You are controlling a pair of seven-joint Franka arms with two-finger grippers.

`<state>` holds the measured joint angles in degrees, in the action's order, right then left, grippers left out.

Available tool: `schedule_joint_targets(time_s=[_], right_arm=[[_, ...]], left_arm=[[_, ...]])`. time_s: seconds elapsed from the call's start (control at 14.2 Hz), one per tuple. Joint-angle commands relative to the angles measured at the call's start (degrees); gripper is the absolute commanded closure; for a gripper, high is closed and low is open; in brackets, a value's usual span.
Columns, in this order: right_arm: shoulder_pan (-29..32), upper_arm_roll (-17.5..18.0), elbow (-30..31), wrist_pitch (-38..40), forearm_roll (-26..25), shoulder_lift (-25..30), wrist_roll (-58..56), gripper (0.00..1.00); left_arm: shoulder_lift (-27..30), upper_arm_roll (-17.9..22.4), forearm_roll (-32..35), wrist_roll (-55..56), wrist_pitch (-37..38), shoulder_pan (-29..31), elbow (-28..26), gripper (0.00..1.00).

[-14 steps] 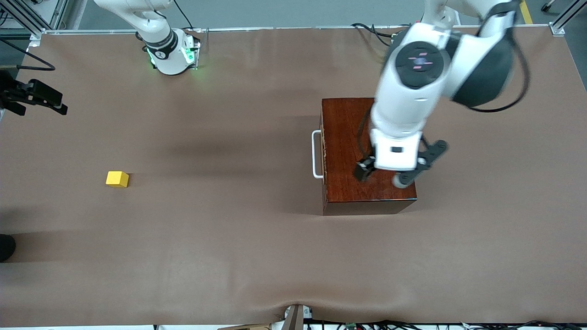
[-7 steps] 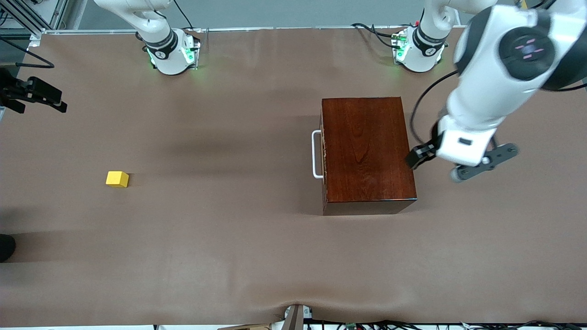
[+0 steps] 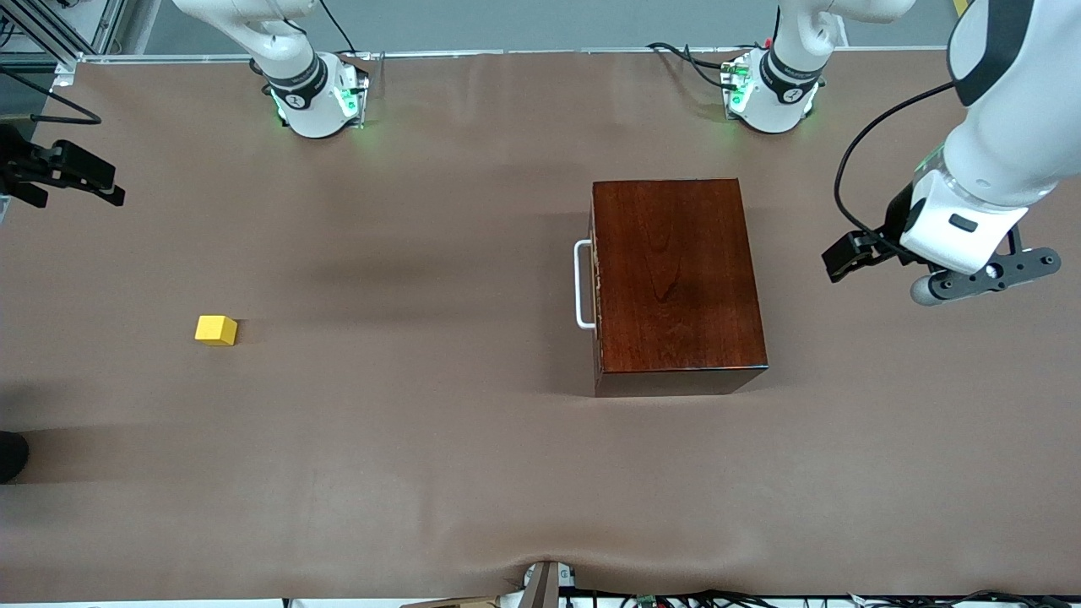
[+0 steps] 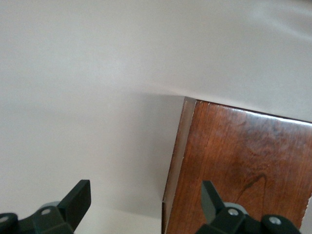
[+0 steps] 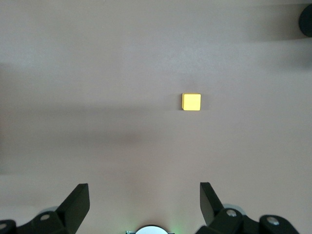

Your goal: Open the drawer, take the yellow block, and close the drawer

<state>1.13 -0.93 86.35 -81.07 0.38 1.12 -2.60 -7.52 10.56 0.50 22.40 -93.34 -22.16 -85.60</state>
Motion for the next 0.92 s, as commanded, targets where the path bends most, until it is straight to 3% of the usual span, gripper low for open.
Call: schedule_joint_targets(time_s=[0.0, 0.21, 0.35, 0.64, 0.85], right_arm=[[0.2, 0.3, -0.5, 0.6, -0.5, 0.8, -0.6, 0.00], [-0.2, 0.3, -2.1, 0.7, -1.0, 0.6, -0.5, 0.00], [-0.2, 0.3, -2.9, 0.7, -1.1, 0.5, -0.6, 0.00], [-0.2, 0.2, -3.0, 0.7, -1.3, 0.5, -0.5, 0.00], [-0.3, 0.3, -2.9, 0.8, -1.0, 0.5, -0.6, 0.00]], left_arm=[[2.5, -4.7, 0.3, -6.8, 0.7, 6.9, -1.4, 0.00], [3.8, -12.8, 0.4, -10.3, 1.1, 16.1, -2.5, 0.00], [5.6, -14.1, 0.5, -10.9, 1.1, 17.5, -4.3, 0.00], [9.5, -20.6, 0.8, -15.0, 0.3, 23.8, -8.5, 0.00], [12.3, -20.8, 0.7, -16.4, 0.3, 24.4, -11.0, 0.00]])
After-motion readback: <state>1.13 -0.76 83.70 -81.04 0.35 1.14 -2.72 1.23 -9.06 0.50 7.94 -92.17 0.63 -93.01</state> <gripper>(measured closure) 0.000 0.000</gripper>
